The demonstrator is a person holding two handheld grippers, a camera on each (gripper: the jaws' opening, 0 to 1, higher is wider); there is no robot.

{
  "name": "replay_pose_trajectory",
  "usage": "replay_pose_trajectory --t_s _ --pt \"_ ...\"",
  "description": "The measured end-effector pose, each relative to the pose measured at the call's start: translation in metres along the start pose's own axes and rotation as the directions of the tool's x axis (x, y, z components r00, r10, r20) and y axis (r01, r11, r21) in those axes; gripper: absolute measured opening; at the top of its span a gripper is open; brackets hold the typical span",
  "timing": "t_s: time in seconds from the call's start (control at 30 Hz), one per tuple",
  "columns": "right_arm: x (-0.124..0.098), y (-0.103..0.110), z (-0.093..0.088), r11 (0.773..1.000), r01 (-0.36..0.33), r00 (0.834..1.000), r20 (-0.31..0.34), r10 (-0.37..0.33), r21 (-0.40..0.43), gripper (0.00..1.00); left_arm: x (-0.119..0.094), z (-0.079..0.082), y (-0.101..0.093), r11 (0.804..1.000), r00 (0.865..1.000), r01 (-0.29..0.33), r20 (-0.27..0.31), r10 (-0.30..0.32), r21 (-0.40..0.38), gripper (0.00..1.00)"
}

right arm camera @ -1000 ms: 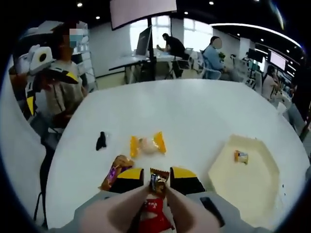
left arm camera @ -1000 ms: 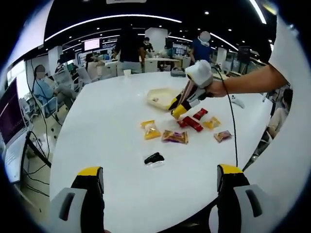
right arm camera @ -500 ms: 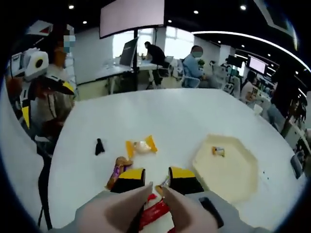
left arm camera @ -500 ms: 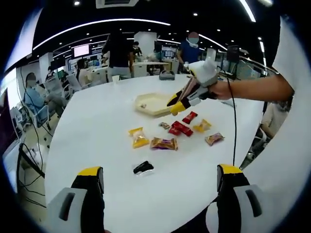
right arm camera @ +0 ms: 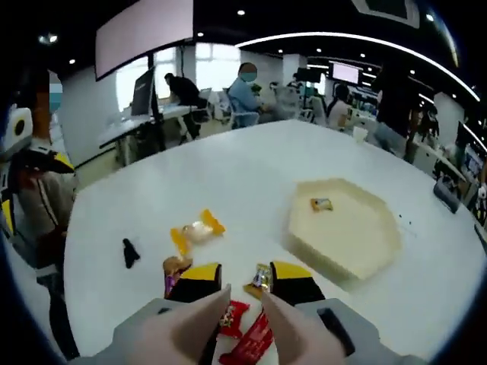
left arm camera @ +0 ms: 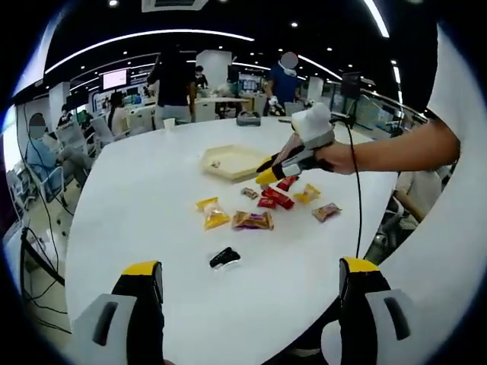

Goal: Place the target food into the container with the food tongs after gripping and lifting it, then release it inside without dropping or visibly crushing the food.

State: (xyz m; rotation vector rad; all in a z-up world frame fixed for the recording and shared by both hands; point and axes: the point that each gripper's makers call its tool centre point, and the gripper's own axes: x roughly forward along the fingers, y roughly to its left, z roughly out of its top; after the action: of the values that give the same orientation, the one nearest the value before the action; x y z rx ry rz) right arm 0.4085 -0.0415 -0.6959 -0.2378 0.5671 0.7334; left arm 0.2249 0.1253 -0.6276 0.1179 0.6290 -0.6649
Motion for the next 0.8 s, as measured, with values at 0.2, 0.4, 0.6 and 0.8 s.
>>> replay_pose_trajectory --t_s 0.2,0.4,0.6,0.8 --pt "0.022 -0.015 -0.003 0.982 0.186 0.982 0.013 -0.187 0.023 0.25 -0.010 -0.007 0.008 1.000 1.000 0.000 -0.031 0.000 0.001 0.97" --pt "0.029 -0.022 -0.015 0.967 0.255 0.967 -0.011 -0.255 0.018 0.26 -0.016 -0.010 0.018 1.000 0.999 -0.003 -0.052 0.003 0.003 0.97" --pt "0.035 -0.024 -0.015 0.971 0.239 0.971 -0.004 -0.239 0.027 0.25 -0.018 -0.007 0.028 1.000 0.999 -0.014 -0.052 0.014 0.006 0.97" --pt "0.034 -0.021 -0.015 0.976 0.200 0.980 -0.011 -0.200 0.092 0.18 -0.017 -0.005 0.031 1.000 0.998 -0.011 -0.054 0.012 0.016 0.97"
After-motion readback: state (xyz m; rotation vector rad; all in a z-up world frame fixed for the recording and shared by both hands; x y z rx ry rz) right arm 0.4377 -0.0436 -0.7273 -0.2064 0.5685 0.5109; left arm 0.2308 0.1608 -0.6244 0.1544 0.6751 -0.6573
